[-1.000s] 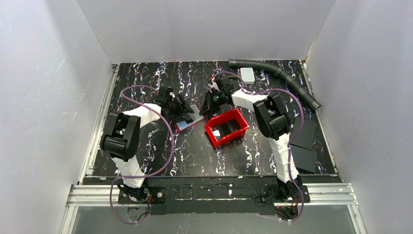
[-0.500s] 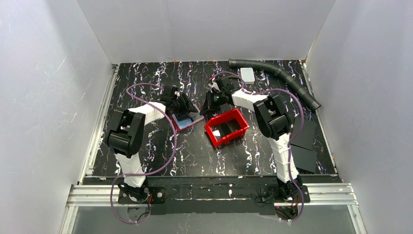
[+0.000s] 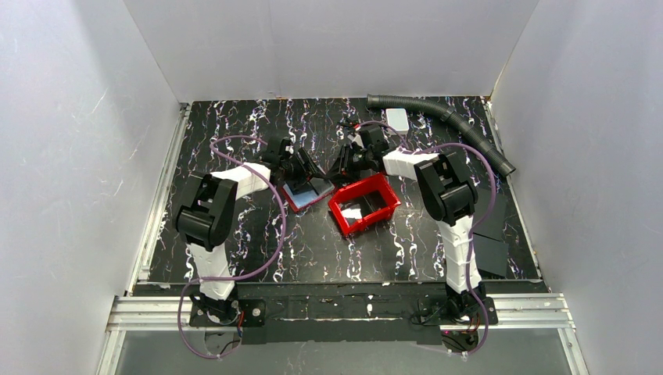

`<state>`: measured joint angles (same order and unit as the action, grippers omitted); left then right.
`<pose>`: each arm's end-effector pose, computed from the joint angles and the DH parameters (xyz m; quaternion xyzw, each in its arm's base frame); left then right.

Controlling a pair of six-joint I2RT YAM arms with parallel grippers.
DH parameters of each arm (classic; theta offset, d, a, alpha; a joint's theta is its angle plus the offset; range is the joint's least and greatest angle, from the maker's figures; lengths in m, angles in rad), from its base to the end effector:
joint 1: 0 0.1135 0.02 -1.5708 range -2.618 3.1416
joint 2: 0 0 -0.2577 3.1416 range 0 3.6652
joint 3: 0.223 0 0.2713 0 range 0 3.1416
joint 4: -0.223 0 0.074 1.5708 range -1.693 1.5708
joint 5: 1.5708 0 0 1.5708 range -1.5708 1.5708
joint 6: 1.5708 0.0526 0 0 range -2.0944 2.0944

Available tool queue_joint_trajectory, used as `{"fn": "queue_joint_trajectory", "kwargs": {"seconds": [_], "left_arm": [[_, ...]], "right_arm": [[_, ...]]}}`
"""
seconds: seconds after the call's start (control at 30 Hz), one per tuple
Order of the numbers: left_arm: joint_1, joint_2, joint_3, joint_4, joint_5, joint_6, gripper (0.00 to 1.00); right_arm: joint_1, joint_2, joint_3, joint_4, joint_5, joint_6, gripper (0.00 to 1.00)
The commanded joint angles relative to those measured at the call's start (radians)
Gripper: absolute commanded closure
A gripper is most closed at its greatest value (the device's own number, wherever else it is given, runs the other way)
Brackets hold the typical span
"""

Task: Put the credit cards into the card holder
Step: Insert the credit card into the card holder.

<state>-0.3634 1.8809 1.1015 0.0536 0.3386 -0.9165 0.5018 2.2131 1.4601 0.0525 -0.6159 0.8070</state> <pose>0.3877 -0.1661 0.1336 -0.1790 0.8837 -0.3646 0.2324 0.4219 0.2661 0.1073 0.0051 0.8735 0.4626 0.1514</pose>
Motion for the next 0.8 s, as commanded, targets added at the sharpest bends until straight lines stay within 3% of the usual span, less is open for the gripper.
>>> {"fn": "queue_joint_trajectory", "kwargs": {"seconds": [0.0, 0.33, 0.43, 0.53, 0.63, 0.77], "left_arm": [[-0.009, 0.005, 0.038, 0.012, 0.06, -0.019, 0.36], [0.0, -0.046, 0.037, 0.065, 0.105, -0.058, 0.3], [0.02, -0.065, 0.011, 0.055, 0.116, -0.05, 0.26], [0.044, -0.06, 0.041, -0.125, 0.112, 0.034, 0.23], [0.058, -0.115, 0.028, -0.214, 0.087, 0.126, 0.12], [0.087, -0.219, 0.034, -0.33, 0.057, 0.239, 0.1]], "right_arm": [[0.012, -0.05, -0.001, 0.038, -0.005, 0.012, 0.65], [0.028, -0.084, -0.056, 0.047, 0.052, 0.045, 0.61], [0.013, -0.083, 0.019, -0.097, 0.099, -0.063, 0.52], [-0.006, -0.077, 0.158, -0.311, 0.159, -0.214, 0.39], [-0.008, -0.108, 0.266, -0.471, 0.267, -0.349, 0.24], [-0.011, -0.156, 0.357, -0.68, 0.389, -0.51, 0.13]]}}
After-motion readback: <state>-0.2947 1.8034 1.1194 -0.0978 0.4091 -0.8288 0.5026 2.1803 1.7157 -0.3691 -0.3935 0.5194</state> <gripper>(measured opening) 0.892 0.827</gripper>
